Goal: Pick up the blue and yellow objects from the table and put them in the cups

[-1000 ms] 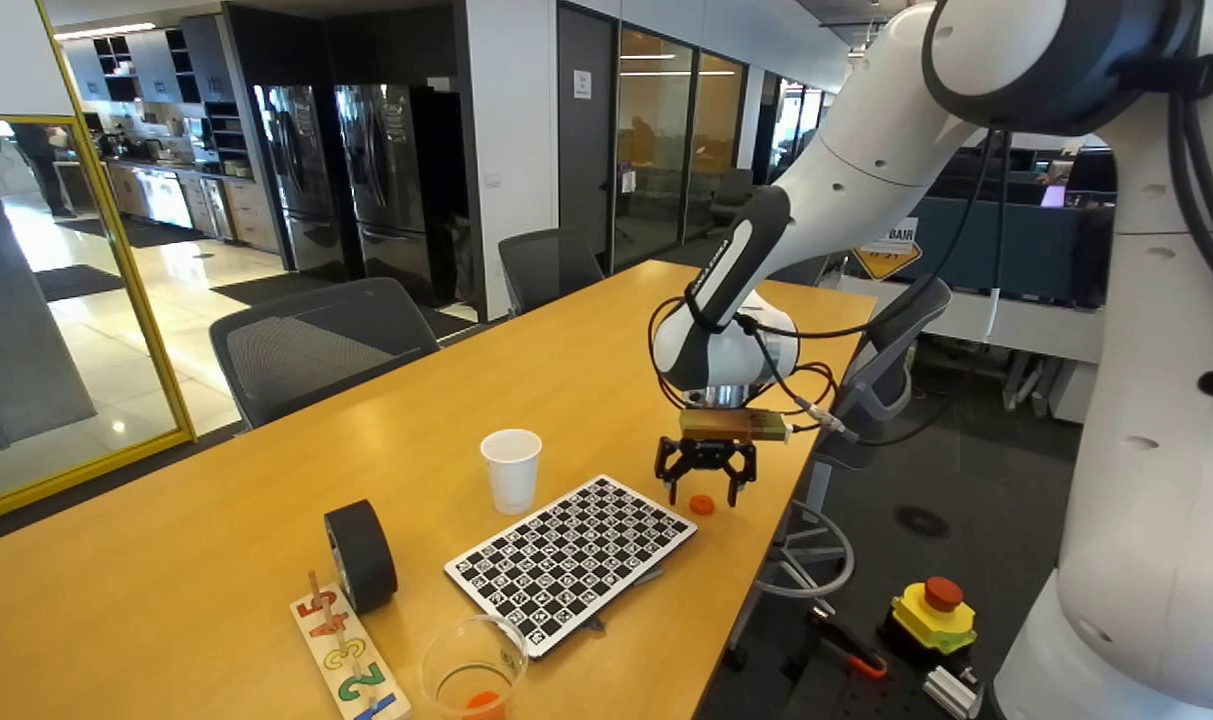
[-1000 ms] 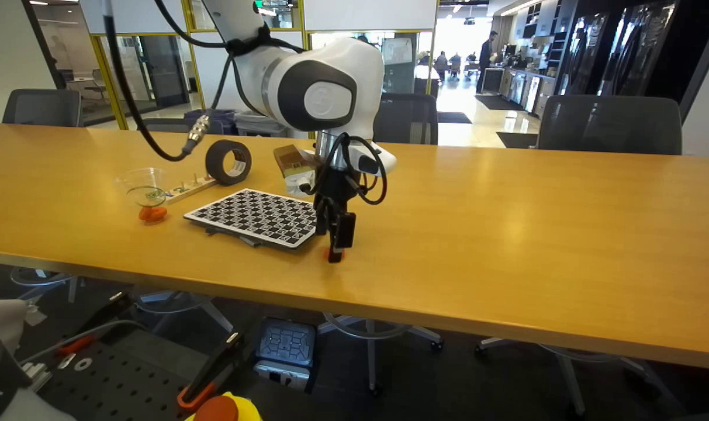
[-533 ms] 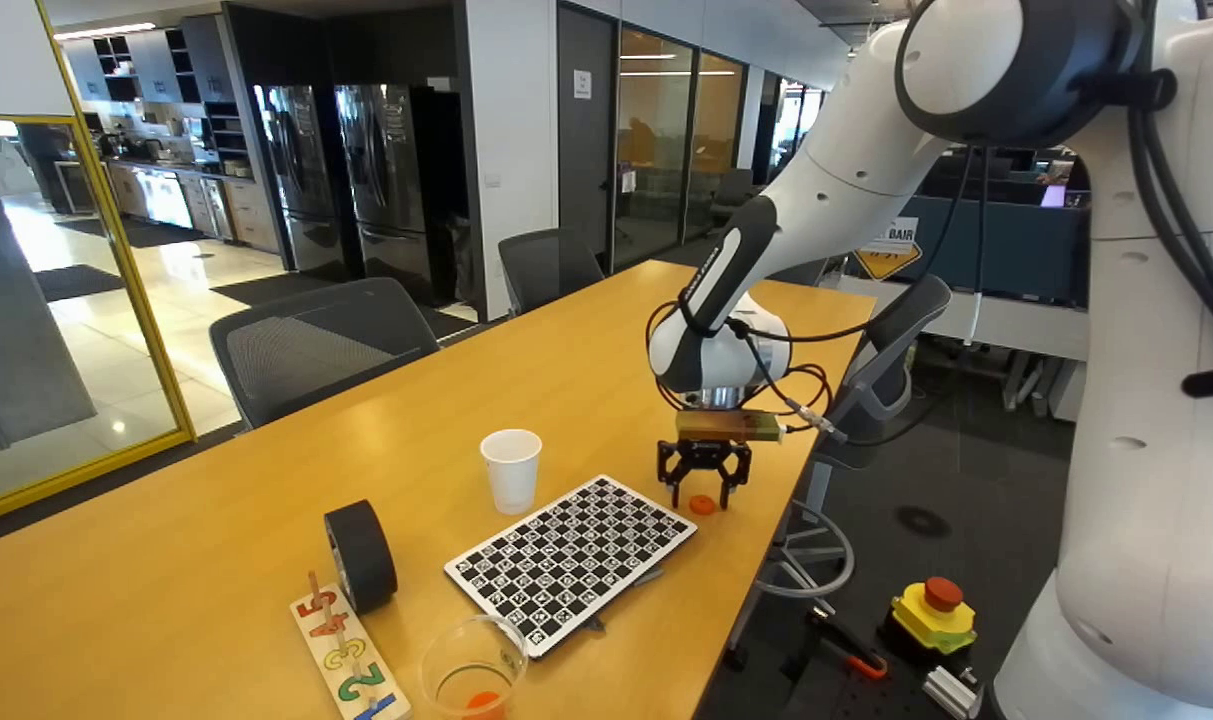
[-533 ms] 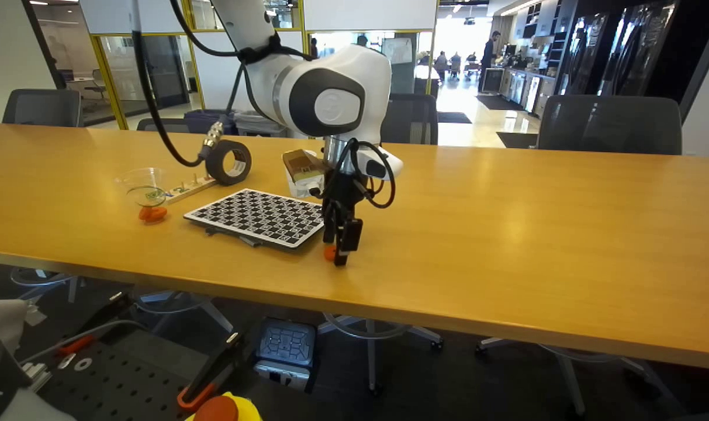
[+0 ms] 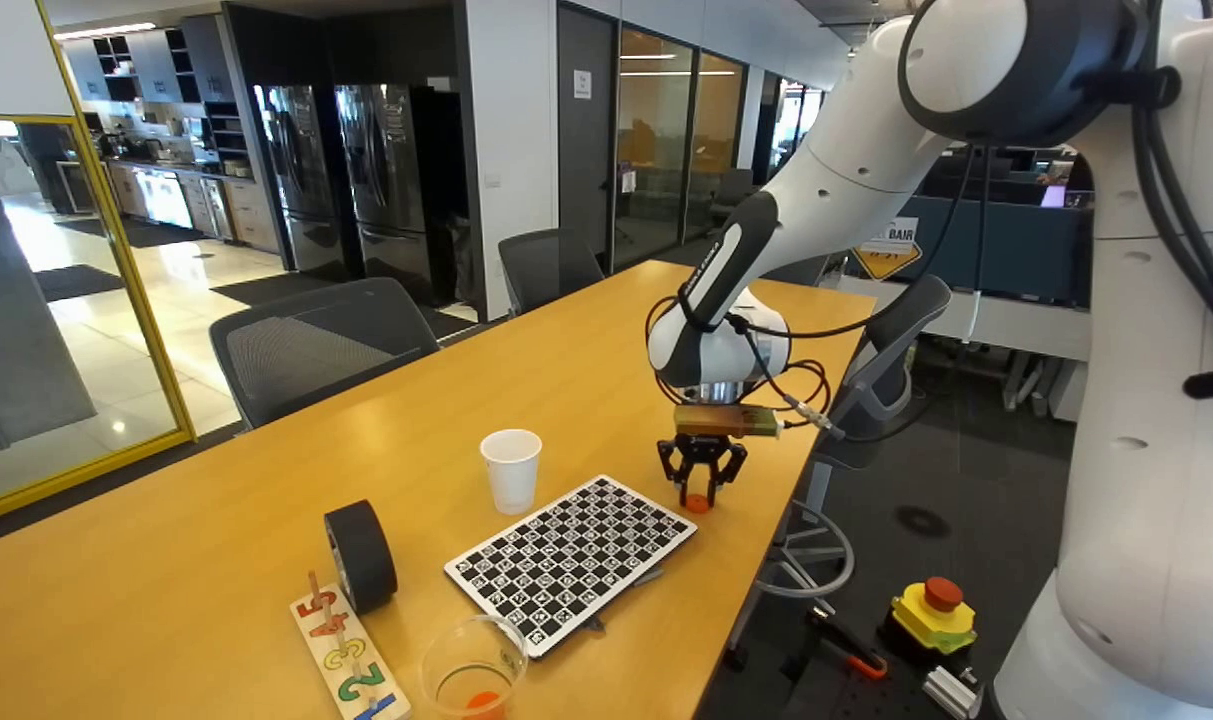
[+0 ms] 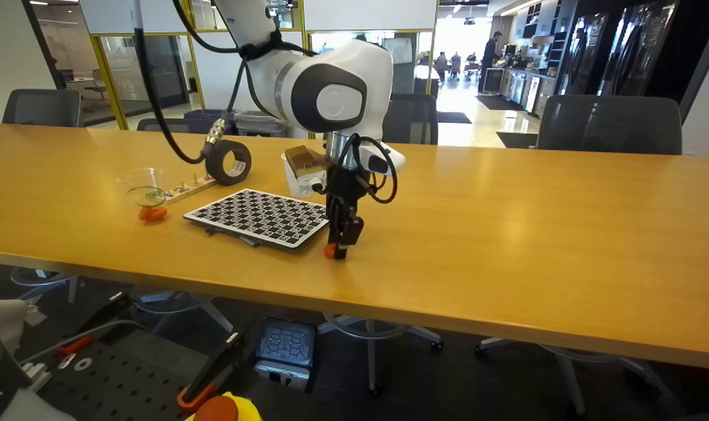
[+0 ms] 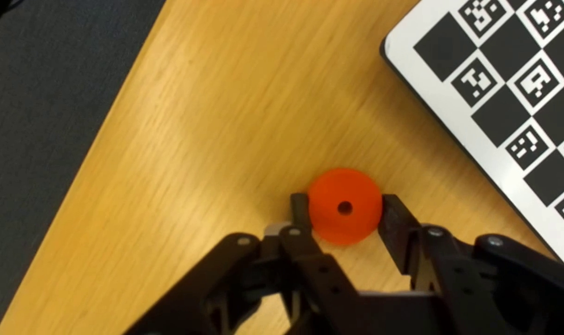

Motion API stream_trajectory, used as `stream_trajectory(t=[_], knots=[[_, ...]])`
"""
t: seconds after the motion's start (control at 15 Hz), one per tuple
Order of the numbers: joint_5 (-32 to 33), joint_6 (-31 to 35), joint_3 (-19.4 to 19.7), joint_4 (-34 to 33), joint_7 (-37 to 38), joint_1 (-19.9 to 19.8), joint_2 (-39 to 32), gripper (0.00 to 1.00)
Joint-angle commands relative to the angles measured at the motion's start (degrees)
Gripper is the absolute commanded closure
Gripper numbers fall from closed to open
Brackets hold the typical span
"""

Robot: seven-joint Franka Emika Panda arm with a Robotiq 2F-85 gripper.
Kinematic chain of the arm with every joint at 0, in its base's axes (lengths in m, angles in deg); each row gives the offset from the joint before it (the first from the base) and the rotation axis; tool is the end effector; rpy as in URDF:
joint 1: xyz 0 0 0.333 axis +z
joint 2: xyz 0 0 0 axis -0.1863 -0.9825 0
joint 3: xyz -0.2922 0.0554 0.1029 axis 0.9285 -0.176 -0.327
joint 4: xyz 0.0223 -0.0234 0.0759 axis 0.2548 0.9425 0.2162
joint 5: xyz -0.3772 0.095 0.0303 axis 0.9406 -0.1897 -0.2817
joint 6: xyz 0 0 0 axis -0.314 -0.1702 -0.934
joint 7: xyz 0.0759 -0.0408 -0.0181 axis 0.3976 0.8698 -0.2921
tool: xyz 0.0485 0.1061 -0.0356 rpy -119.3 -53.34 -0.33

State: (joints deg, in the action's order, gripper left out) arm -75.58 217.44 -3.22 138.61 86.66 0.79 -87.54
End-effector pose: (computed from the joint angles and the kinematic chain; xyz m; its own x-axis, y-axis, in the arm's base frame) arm 0.4586 -0.1709 0.1802 0.6744 -0.7243 -0.1437 -0.7323 -0.6809 -0.0046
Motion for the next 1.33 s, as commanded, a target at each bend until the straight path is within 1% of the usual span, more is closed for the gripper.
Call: stream_trajectory(t=[0.0,0.2,0.33,0.53,0.67,0.93,1.27], knots=[[0.1,0.9,0.4,1.0,1.6,1.2,2.3,0.83],[1.9,2.4,0.3,2.8,3.9,3.3,5.7,0.83],[4.3,3.6,0.1,4.0,6.5,5.5,8.2,0.83],[9.0,4.0,-1.3,4.9,10.9,8.8,11.3,0.83],[12.2,3.7,-3.1,5.1,13.4,10.8,13.1,0.83],[17.3,2.9,-7.9,4.9,16.6,14.2,15.6,0.83],[19.5,2.5,-13.9,5.4,16.6,17.5,17.4,0.83]])
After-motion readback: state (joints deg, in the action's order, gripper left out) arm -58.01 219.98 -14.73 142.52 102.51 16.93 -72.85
